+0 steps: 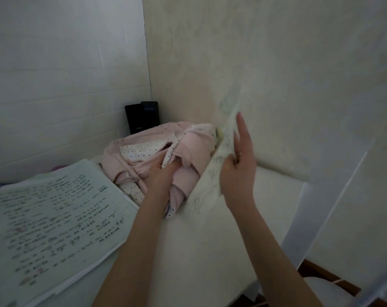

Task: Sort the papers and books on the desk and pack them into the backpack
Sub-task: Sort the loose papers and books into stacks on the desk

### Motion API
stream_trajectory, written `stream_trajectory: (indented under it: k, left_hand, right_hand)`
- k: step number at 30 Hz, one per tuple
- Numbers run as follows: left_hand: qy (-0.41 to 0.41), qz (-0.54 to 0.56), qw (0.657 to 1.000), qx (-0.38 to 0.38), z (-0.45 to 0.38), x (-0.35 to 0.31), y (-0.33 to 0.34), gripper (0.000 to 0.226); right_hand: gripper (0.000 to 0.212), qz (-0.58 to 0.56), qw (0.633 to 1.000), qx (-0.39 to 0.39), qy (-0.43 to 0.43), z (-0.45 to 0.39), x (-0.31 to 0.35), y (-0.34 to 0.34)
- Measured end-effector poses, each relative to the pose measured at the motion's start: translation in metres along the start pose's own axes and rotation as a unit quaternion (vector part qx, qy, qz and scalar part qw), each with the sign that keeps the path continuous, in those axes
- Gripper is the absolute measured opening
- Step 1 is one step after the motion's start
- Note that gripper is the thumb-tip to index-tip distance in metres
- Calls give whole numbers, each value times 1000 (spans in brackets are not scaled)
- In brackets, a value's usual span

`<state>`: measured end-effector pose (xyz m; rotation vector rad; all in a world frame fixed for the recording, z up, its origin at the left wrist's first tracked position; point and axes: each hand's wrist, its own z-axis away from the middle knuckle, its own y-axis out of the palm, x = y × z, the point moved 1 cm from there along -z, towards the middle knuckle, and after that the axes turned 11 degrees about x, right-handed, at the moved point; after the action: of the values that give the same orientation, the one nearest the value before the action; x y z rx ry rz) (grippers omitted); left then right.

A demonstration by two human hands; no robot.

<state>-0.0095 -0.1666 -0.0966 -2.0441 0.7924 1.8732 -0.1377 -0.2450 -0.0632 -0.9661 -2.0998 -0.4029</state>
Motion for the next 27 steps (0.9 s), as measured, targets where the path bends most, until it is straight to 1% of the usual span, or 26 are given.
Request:
stream_trajectory:
  k: [2, 4, 5, 6, 8, 9, 10, 11, 12, 13, 14, 15, 17, 18, 19, 20, 22, 24, 25, 26, 27]
  left_hand:
    - [46, -52, 997, 42, 6, 1, 6, 18]
    - [40, -86, 992, 83, 13, 1, 15, 14]
    - [53, -101, 989, 92, 22, -4, 25, 11]
    - [83, -101, 988, 85, 33, -13, 40, 16]
    - [66, 20, 997, 25, 58, -42, 76, 36]
    - [63, 52, 996, 21, 68, -53, 84, 48]
    - [31, 72, 997, 23, 76, -62, 84, 54]
    - [-5, 84, 995, 48, 78, -66, 77, 55]
    - [-37, 96, 991, 83, 79, -66, 67, 54]
    - [-92, 106, 984, 112, 79, -67, 45, 51]
    - [-142, 106, 974, 140, 76, -65, 27, 52]
    - [-173, 102, 965, 167, 71, -58, 6, 57]
    - [-232, 112, 952, 164, 67, -54, -22, 72]
    - [-265, 99, 946, 157, 68, -51, -33, 78]
    - [-281, 93, 942, 161, 75, -53, -40, 77]
    - [-282, 79, 940, 175, 76, -51, -49, 71]
    - [-256, 29, 950, 174, 85, -49, -64, 50]
    - [-277, 89, 942, 165, 93, -47, -73, 30]
    - [-300, 115, 931, 174, 99, -48, -74, 26]
    - [-329, 137, 917, 178, 102, -49, -76, 30]
    - [-356, 161, 904, 174, 110, -54, -76, 38]
  right_hand:
    - [98, 19, 998, 46, -38, -1, 20, 8]
    - [90, 37, 992, 104, -56, 0, 33, 16]
    - [87, 46, 989, 123, -61, 1, 39, 19]
    - [84, 58, 987, 129, -71, 2, 45, 22]
    - [80, 83, 982, 122, -118, 3, 62, 26]
    - [77, 85, 980, 115, -141, 2, 72, 28]
    - [75, 76, 979, 106, -158, 2, 81, 29]
    - [73, 55, 981, 90, -164, 1, 90, 30]
    - [72, 23, 985, 67, -157, 1, 98, 29]
    - [69, -18, 989, 40, -141, 1, 103, 29]
    - [65, -62, 991, 13, -121, 1, 105, 28]
    - [61, -102, 990, -9, -101, 2, 107, 28]
    - [55, -150, 985, -40, -72, 4, 111, 30]
    - [54, -163, 983, -47, -65, 6, 115, 33]
    - [54, -175, 982, -47, -59, 7, 118, 36]
    - [55, -189, 979, -45, -54, 8, 123, 39]
    - [55, -213, 975, -34, -48, 9, 131, 46]
    - [55, -237, 970, -26, -48, 10, 139, 51]
    - [55, -250, 967, -25, -48, 11, 142, 54]
    - [53, -261, 964, -27, -46, 12, 144, 56]
    - [51, -269, 962, -31, -41, 12, 147, 58]
